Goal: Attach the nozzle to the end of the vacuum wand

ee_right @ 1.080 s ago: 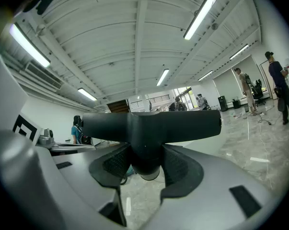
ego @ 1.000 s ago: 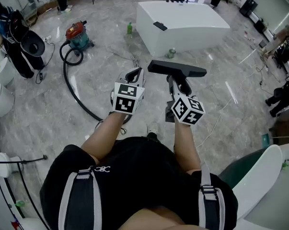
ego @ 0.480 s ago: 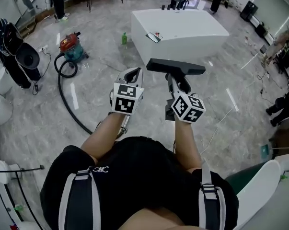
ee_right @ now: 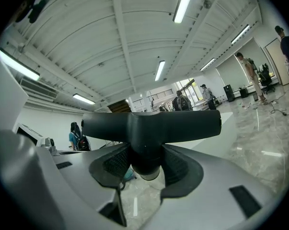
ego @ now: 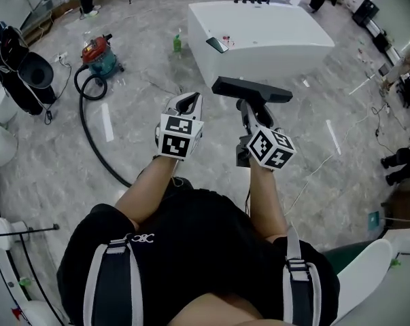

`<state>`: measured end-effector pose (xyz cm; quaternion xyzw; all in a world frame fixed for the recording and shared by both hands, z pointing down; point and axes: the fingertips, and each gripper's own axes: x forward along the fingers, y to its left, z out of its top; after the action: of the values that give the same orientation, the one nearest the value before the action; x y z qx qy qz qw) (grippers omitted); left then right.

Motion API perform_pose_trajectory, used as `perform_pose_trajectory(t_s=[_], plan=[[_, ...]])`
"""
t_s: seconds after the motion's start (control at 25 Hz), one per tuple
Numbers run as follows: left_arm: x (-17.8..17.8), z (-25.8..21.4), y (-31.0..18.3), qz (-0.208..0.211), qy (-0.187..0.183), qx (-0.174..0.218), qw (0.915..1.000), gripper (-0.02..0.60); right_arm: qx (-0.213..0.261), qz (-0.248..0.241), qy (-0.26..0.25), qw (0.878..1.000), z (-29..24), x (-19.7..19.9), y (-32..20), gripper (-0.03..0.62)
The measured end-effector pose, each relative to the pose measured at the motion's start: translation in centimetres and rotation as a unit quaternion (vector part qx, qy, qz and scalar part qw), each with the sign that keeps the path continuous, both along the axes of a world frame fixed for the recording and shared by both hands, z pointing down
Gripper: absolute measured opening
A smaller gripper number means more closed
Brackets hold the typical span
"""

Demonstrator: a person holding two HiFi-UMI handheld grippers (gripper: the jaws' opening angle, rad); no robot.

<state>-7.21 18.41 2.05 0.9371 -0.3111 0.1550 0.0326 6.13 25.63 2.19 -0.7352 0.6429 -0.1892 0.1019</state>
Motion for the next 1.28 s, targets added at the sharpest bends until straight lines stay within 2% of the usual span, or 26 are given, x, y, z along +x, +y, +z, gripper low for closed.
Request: perform_pose_trajectory(t_s=[0.32,0.52,0.96,1.12,1.28], plan=[[1.2,3.6,-4.4,-0.023,-0.014,-0.035,0.9990,0.006,-0.016,-0.019,-0.009,1.000,2.2,2.2,-4.6,0.192],[3.6,4.9,-10.6,-0.026,-0.016,-0.036,0.9989,0.006,-0.026,-0.028,-0.010,0.999,3.6,4.6,-10.5,0.192],[8.7,4.2,-26.2,-0.039,-0.004,-0.040,0.9984,0.006,-0.006,-0.051,-0.001,0.999,1.0,10.5,-26.5,0.192],[9.5,5.4,-29.6,-0.045,-0.015,-0.053,0.9974,0.006,-0.012,-0.056,-0.004,0.998,2.1,11.7,-30.1,0.192],[10.3,8.0,-31.0,-0.049,-0.029,-0.080,0.9952,0.006,-0.034,-0.067,-0.019,0.997,4.2,12.8,-31.9,0.192]])
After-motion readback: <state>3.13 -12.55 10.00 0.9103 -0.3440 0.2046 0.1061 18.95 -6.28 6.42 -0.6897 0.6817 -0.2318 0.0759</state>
